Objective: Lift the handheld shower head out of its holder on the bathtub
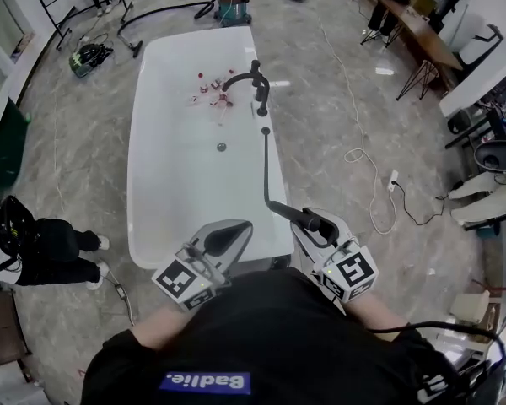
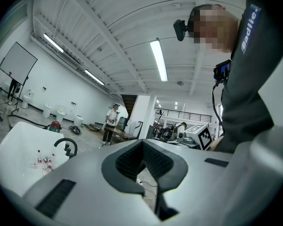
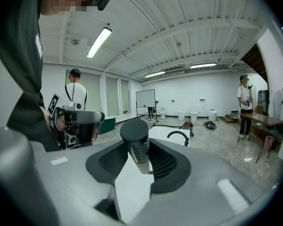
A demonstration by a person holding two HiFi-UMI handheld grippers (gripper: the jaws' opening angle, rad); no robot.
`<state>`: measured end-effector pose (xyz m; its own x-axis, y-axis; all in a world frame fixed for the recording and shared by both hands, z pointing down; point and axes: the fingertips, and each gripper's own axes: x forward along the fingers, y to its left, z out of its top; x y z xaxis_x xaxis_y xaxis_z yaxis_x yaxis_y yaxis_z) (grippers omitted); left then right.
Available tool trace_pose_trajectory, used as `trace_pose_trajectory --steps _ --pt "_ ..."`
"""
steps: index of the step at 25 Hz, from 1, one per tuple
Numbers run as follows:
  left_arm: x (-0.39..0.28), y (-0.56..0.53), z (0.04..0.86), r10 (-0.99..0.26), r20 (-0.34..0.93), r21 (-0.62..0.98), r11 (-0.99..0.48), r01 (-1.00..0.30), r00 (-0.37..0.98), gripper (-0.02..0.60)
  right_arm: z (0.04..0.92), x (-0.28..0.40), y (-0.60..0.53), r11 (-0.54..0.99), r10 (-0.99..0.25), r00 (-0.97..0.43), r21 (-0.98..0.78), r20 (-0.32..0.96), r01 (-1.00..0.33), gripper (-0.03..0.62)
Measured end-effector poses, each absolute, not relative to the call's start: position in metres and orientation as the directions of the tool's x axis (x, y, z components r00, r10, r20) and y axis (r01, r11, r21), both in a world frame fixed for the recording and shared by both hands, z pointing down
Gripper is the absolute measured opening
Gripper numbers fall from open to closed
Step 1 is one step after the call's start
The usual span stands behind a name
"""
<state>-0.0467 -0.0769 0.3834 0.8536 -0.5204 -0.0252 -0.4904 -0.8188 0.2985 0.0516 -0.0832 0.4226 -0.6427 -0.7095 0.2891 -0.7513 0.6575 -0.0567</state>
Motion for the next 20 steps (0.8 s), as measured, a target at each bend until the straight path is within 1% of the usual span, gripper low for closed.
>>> trace_pose_trajectory --steps 8,20 --pt "-0.04 -0.074 0.383 -0.506 -0.019 0.295 -0.827 -0.478 0.862 -0.006 0.408 0.044 -0.063 0.677 -0.703 -0.657 -0.027 0.273 -0.735 0.13" --pt "-0.03 -0.071 0.379 -0.491 -0.002 0.269 -0.839 -0.473 0.871 -0.006 0.41 0.045 -0.069 0.684 -0.689 -0.674 -0.069 0.267 -0.727 0.13"
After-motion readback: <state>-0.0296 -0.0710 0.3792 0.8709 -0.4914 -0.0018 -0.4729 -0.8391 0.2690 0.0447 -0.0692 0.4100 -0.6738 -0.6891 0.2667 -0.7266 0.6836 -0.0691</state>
